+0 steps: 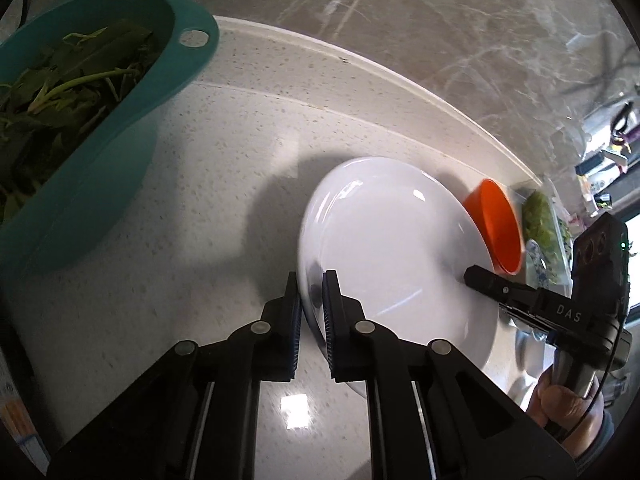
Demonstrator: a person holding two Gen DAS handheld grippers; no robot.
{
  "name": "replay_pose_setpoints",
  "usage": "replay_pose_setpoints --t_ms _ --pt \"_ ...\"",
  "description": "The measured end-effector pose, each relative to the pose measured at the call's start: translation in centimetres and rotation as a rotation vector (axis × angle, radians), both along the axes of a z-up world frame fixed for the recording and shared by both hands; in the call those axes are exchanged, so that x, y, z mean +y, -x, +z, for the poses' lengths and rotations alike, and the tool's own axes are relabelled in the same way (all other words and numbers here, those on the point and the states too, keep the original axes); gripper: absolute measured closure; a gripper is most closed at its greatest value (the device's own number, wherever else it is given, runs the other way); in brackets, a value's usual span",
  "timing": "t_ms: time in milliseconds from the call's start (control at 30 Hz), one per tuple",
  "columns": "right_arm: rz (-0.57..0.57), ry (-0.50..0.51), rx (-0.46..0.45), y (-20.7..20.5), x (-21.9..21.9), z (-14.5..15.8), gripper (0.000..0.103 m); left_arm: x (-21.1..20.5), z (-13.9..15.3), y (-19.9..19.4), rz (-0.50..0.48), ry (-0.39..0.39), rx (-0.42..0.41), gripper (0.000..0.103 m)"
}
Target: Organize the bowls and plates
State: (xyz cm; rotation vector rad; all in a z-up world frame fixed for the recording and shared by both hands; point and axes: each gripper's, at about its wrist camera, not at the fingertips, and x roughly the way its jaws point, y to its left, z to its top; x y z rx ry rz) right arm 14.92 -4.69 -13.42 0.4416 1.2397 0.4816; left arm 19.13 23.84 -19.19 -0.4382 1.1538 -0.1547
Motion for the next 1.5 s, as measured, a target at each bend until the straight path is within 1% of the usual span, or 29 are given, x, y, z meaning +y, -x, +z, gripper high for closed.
replay_pose_setpoints --t_ms 100,233,367,467,533,633,700,800,933,967,1033,1200,1500 --pt "-0.009 -0.012 -0.011 1.1 -0.7 0.8 0.090 -0.8 0.9 1.2 -0.015 0.011 -0.013 0.095" --pt "0.005 -0.004 -0.068 3.5 -1.2 3.0 0.089 -1.8 3.2 3.6 -0.049 0.010 -0.052 0.094" --pt "0.003 -0.009 -0.123 7.4 -2.9 5.6 0.088 -3.4 5.6 6.6 -0.098 -0.002 -0.094 0.094" --pt "-0.001 -0.009 -0.156 10.2 -3.6 7.1 0.087 -4.2 7.2 9.2 -0.129 0.014 -0.114 0.094" --pt "-0.001 -0.007 -0.175 12.3 -4.2 8.2 0.087 -4.1 8.0 11.1 -0.154 0.014 -0.119 0.094" --pt "-0.005 0.001 -0.184 14.9 -5.2 8.8 0.086 -4.5 8.3 13.9 -0.195 0.019 -0.115 0.094" --pt "-0.018 0.006 -0.172 17.0 -6.2 8.6 0.086 -5.0 8.0 15.9 -0.219 0.029 -0.101 0.094" --pt "-0.025 0.010 -0.148 19.5 -6.9 7.6 0.086 -5.7 6.6 18.1 -0.244 0.037 -0.067 0.094" --pt "-0.022 0.032 -0.120 22.1 -7.8 5.5 0.086 -6.9 4.6 20.4 -0.285 0.026 -0.017 0.094" --pt "-0.031 0.030 -0.100 22.7 -8.2 4.7 0.086 -7.2 4.2 20.9 -0.298 0.016 -0.009 0.094" --pt "-0.039 0.031 -0.080 23.3 -8.7 3.7 0.086 -7.7 3.6 21.6 -0.321 0.004 -0.001 0.093" --pt "-0.029 0.060 -0.074 24.0 -9.0 2.5 0.086 -8.4 2.2 22.2 -0.354 -0.010 0.014 0.093" --pt "0.004 0.096 -0.043 24.7 -8.6 0.4 0.086 -8.6 0.2 22.8 -0.370 -0.038 0.048 0.092"
